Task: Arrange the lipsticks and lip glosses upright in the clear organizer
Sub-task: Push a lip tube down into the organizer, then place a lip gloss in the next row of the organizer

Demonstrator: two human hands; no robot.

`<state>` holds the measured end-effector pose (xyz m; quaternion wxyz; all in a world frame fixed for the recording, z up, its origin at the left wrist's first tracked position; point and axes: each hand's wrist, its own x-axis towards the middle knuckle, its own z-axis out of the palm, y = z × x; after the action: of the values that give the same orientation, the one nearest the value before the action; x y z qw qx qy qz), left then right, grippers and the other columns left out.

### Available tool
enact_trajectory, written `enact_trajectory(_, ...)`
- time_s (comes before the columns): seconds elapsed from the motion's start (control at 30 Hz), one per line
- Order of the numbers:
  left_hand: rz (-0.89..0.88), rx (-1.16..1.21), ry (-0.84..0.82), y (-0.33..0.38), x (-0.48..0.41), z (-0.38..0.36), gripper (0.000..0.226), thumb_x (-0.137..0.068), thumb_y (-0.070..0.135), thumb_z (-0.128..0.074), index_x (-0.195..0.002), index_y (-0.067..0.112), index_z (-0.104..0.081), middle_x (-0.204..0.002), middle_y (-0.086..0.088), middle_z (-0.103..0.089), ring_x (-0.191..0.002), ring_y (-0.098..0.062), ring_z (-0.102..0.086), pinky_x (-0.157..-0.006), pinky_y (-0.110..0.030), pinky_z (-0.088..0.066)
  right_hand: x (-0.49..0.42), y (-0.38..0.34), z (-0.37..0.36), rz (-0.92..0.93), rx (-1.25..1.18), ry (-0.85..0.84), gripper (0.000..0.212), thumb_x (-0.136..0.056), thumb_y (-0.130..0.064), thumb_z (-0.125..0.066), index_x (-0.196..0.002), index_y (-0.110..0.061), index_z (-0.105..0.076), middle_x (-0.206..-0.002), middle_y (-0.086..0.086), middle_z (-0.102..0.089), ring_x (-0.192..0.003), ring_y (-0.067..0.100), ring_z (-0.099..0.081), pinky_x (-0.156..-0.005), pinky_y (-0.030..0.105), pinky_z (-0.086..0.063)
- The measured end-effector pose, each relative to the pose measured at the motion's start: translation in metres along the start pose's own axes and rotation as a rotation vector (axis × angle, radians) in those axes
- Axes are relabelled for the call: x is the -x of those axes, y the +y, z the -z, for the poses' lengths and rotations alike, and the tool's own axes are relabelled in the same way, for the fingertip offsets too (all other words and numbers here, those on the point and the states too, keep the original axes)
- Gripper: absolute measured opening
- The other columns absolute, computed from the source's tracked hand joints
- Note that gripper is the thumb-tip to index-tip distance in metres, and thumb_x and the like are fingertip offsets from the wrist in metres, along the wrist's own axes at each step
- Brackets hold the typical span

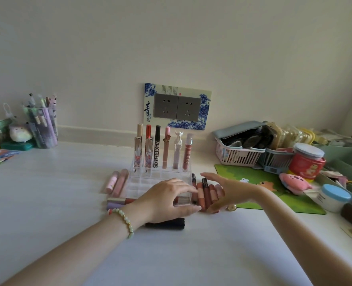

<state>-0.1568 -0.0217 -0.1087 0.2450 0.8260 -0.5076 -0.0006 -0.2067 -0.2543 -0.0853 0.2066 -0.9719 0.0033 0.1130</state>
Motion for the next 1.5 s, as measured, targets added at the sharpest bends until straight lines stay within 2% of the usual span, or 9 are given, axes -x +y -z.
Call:
enact_trajectory(0.2, 0.019, 0.003, -0.013, 0.000, -0.002, 0.001, 0.068, -0.077, 0.074, -0.041, -0.130, 0.033, -0.052, -0.134, 0.018, -0.052, -0.123, 0.003, -0.040, -0.105, -0.028, -0.035, -0.005, 0.003, -0.001, 0.015, 0.007, 0.004, 0.109, -0.061, -0.046, -0.082, -0.143, -0.043, -0.009, -0.146, -0.009, -0.032, -0.117, 0.014, -0.047, -0.100, 0.030, -0.041)
enact_trajectory(0.4, 0.026, 0.028, 0.000, -0.001, -0.001, 0.001, 0.059, -0.084, 0.068, -0.044, -0.129, 0.032, -0.053, -0.132, 0.017, -0.052, -0.121, 0.004, -0.040, -0.105, -0.026, -0.034, 0.000, 0.004, 0.002, 0.050, -0.016, 0.055, 0.110, -0.053, -0.057, -0.082, -0.137, -0.052, -0.011, -0.148, -0.015, -0.027, -0.133, 0.012, -0.029, -0.112, 0.039, -0.028)
enact_trajectory(0.63, 0.181, 0.638, 0.193, 0.004, -0.005, 0.011, 0.042, -0.086, 0.048, -0.054, -0.120, 0.025, -0.063, -0.117, 0.015, -0.066, -0.110, 0.006, -0.056, -0.099, -0.018, -0.039, 0.033, -0.041, 0.017, 0.306, -0.207, 0.243, 0.103, -0.058, -0.047, -0.081, -0.139, -0.046, -0.018, -0.146, -0.024, -0.024, -0.132, -0.014, -0.021, -0.096, -0.004, -0.021)
enact_trajectory(0.93, 0.287, 1.033, 0.159, -0.004, 0.004, 0.032, 0.052, -0.069, 0.051, -0.072, -0.113, 0.022, -0.067, -0.107, -0.001, -0.073, -0.110, -0.017, -0.064, -0.107, -0.042, -0.038, 0.021, -0.082, 0.003, 0.436, -0.187, 0.354, 0.110, -0.059, -0.046, -0.081, -0.141, -0.048, -0.008, -0.147, -0.033, -0.012, -0.134, -0.017, -0.011, -0.102, -0.003, -0.012)
enact_trajectory(1.03, 0.285, 0.966, 0.246, -0.010, 0.009, 0.039, 0.037, -0.078, 0.037, -0.071, -0.112, 0.024, -0.066, -0.097, 0.000, -0.075, -0.096, -0.014, -0.069, -0.094, -0.027, -0.050, 0.013, -0.094, 0.003, 0.457, -0.347, 0.334, 0.095, -0.064, -0.050, -0.074, -0.140, -0.046, -0.017, -0.149, -0.024, -0.020, -0.135, -0.008, -0.025, -0.109, 0.013, -0.023)
enact_trajectory(1.17, 0.248, 0.807, 0.375, -0.019, 0.014, 0.040, 0.028, -0.080, 0.026, -0.070, -0.108, 0.027, -0.067, -0.090, 0.001, -0.075, -0.086, -0.013, -0.071, -0.080, -0.024, -0.056, -0.001, -0.115, 0.006, 0.408, -0.626, 0.464, 0.053, -0.078, -0.038, -0.061, -0.128, -0.032, -0.045, -0.130, -0.010, -0.054, -0.105, -0.005, -0.059, -0.086, 0.016, -0.051)
enact_trajectory(1.37, 0.231, 0.617, 0.464, -0.023, 0.028, 0.041, 0.022, -0.084, 0.025, -0.066, -0.105, 0.033, -0.064, -0.084, 0.018, -0.071, -0.079, 0.007, -0.066, -0.070, -0.006, -0.048, -0.019, -0.128, 0.002, 0.354, -0.773, 0.558, 0.024, -0.081, -0.015, -0.068, -0.104, -0.016, -0.063, -0.097, 0.008, -0.073, -0.078, 0.009, -0.069, -0.064, 0.016, -0.053)
enact_trajectory(1.43, 0.271, 0.492, 0.478, -0.028, 0.036, 0.038, 0.030, -0.086, 0.039, -0.060, -0.115, 0.031, -0.063, -0.091, 0.022, -0.068, -0.084, 0.013, -0.062, -0.078, -0.006, -0.048, -0.023, -0.130, 0.006, 0.356, -0.770, 0.629, 0.023, -0.078, -0.016, -0.069, -0.101, -0.017, -0.064, -0.094, 0.005, -0.073, -0.077, 0.007, -0.069, -0.066, 0.015, -0.054)
enact_trajectory(1.5, 0.288, 0.235, 0.401, -0.038, 0.045, 0.034, 0.044, -0.087, 0.061, -0.043, -0.120, 0.036, -0.059, -0.105, 0.024, -0.065, -0.099, 0.010, -0.056, -0.103, -0.025, -0.041, -0.028, -0.130, 0.013, 0.339, -0.749, 0.713, 0.023, -0.078, -0.019, -0.069, -0.100, -0.021, -0.063, -0.091, -0.003, -0.072, -0.075, 0.003, -0.069, -0.068, 0.013, -0.053)
